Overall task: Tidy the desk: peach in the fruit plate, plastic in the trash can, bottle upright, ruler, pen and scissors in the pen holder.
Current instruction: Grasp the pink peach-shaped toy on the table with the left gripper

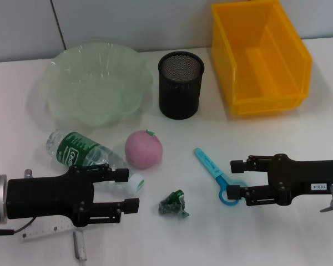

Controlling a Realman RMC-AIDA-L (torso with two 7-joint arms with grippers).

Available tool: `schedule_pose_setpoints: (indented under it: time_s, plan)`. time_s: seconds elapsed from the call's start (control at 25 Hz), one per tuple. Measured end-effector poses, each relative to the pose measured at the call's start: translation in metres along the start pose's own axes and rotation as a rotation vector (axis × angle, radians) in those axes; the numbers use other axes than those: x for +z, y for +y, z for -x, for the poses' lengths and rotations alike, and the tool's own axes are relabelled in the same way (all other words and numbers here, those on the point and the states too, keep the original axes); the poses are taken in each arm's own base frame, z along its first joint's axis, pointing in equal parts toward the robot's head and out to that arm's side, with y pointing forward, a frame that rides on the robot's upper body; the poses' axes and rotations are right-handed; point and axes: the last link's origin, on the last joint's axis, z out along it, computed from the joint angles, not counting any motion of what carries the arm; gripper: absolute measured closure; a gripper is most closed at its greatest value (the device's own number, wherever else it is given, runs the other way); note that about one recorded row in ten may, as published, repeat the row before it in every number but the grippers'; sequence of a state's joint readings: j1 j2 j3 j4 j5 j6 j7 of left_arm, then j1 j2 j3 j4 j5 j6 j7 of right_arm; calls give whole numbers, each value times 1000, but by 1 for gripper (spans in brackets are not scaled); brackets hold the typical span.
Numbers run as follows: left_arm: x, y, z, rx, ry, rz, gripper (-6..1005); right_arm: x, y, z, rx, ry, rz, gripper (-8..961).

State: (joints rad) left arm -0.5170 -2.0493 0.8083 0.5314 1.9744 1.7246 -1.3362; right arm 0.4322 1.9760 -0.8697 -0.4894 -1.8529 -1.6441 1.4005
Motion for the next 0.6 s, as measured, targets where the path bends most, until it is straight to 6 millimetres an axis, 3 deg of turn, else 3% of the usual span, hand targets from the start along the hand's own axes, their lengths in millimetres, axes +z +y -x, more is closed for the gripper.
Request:
schedule_pose_setpoints:
  time_s: [0.6]
  plan:
    - [-1,0,-1,5,-3,6,255,-2,1,-3,6,0,-2,156]
